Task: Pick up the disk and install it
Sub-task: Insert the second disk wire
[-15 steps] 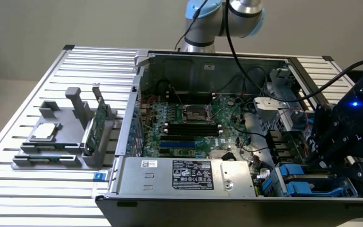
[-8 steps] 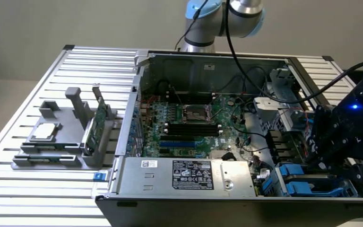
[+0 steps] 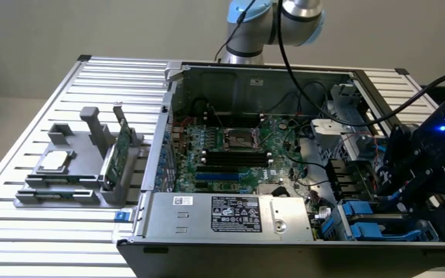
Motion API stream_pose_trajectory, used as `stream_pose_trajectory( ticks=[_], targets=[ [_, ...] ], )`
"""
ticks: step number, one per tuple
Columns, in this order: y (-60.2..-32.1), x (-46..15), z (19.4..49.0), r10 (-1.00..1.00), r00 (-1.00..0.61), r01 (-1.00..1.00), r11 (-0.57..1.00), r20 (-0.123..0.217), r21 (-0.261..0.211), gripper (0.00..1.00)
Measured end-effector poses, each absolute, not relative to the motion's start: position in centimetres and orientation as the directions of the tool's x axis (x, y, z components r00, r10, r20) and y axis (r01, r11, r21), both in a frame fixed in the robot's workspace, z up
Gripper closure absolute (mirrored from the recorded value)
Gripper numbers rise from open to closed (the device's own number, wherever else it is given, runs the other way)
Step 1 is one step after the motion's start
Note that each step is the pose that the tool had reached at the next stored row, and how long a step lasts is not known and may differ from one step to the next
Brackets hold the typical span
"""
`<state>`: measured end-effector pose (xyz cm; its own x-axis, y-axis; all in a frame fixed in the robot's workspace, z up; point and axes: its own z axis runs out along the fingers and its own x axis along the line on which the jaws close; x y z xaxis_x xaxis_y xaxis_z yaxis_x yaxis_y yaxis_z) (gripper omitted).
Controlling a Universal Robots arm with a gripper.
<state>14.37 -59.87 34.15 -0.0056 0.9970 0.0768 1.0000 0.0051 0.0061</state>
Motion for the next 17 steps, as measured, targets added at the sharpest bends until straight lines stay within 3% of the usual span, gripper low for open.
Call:
stream_pose_trajectory(
  ticks=[10,17],
  targets=[
    [-60.0,12.7,34.5,0.992,-0.017,1.000,0.017,0.124,0.007,0.69],
    [-60.0,12.5,34.5,0.992,-0.018,1.000,0.017,0.127,0.007,0.69]
  ],
)
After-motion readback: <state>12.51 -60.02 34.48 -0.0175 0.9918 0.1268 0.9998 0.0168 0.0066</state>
